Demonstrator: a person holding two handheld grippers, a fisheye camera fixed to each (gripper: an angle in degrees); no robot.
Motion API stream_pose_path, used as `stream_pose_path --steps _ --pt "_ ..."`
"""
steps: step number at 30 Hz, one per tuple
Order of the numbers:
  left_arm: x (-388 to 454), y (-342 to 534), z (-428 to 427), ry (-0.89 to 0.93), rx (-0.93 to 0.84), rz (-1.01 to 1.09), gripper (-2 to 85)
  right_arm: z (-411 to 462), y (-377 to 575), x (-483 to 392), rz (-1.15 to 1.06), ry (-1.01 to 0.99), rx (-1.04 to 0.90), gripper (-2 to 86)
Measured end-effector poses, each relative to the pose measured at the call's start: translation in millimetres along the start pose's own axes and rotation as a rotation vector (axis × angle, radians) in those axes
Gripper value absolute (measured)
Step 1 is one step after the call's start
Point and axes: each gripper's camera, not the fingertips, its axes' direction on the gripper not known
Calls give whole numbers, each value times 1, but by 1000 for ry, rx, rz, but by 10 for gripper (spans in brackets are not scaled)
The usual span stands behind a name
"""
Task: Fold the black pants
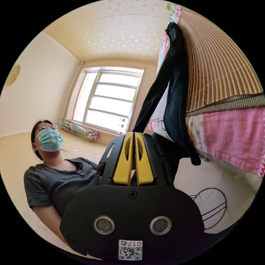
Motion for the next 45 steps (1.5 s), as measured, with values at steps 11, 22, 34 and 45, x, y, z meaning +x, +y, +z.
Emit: stream_pose_path --steps 11,22,34,45 --pt "55 9 11 -59 51 99 -9 -36 1 49 144 -25 -24 125" --pt "110 34 36 -397 20 277 -9 -79 20 44 2 -480 194 25" --pt "39 41 91 37 51 150 -9 -7 -1 81 156 -849 258 164" --pt "-18 91 137 -743 -137 273 -7 4 -9 26 136 196 -33 27"
